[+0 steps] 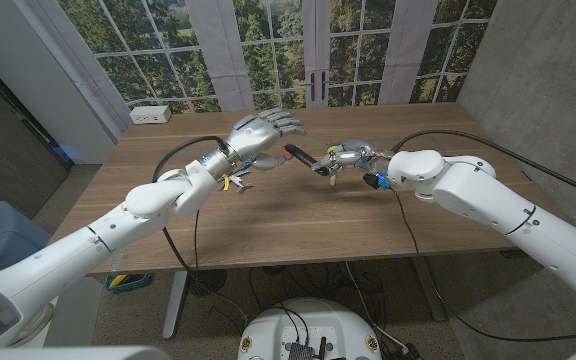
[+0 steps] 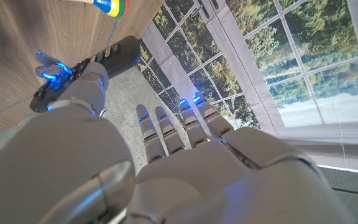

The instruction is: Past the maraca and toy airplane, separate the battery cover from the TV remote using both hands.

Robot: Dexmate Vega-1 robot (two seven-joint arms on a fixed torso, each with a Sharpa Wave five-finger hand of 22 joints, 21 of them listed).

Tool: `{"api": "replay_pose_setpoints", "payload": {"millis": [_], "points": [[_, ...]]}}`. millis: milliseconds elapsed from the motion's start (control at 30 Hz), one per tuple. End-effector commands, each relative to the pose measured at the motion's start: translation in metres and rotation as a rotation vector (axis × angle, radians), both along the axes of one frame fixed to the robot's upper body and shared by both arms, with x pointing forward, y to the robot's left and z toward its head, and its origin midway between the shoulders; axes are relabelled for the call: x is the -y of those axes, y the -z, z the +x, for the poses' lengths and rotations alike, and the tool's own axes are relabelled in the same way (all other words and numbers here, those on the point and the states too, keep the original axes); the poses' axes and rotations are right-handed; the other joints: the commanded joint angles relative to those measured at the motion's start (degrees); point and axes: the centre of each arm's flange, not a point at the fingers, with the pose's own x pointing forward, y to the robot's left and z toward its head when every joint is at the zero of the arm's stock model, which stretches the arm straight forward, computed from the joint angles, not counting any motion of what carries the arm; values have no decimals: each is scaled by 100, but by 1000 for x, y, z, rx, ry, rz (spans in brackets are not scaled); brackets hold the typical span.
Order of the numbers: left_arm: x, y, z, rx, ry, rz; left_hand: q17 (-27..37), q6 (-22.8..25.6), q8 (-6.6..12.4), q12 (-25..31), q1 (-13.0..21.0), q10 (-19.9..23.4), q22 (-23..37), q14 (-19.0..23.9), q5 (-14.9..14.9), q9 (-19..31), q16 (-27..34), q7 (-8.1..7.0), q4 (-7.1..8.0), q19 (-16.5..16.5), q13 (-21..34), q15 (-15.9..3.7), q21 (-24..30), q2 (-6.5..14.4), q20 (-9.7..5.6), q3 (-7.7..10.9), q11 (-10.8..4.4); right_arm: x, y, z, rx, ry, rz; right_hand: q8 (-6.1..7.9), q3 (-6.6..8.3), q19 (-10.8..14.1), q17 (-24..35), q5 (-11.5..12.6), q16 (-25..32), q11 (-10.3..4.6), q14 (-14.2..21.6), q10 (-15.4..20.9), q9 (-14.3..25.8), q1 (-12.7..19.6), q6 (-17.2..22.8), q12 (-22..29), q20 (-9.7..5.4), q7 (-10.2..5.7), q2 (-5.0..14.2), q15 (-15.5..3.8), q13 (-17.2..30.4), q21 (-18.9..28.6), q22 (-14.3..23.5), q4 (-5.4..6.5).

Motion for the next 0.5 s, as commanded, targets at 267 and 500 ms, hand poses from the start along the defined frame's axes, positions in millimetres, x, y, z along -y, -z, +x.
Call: {"api": "replay_pose_setpoints", "payload": {"millis": [267, 500], "points": [[12, 2, -8, 95, -63, 84, 10, 90, 71, 29, 125, 96, 6, 71, 49, 19, 1, -20, 8, 60, 22, -979, 41, 47, -6, -60, -30, 5, 2, 1, -48, -84, 65, 19, -21, -56, 62, 50, -60, -412, 76, 489, 25, 1244, 103, -39, -43, -87, 1271, -754, 13, 88, 3, -12], [12, 4, -7, 121, -52, 94, 14, 123, 77, 21, 169, 109, 7, 97, 56, 18, 3, -31, 12, 88, 28, -983, 50, 85, -15, -70, -33, 5, 1, 1, -54, -104, 69, 21, -22, -77, 92, 51, -90, -410, 91, 499, 27, 1239, 125, -55, -55, -91, 1274, -750, 10, 130, -3, -9]]}}
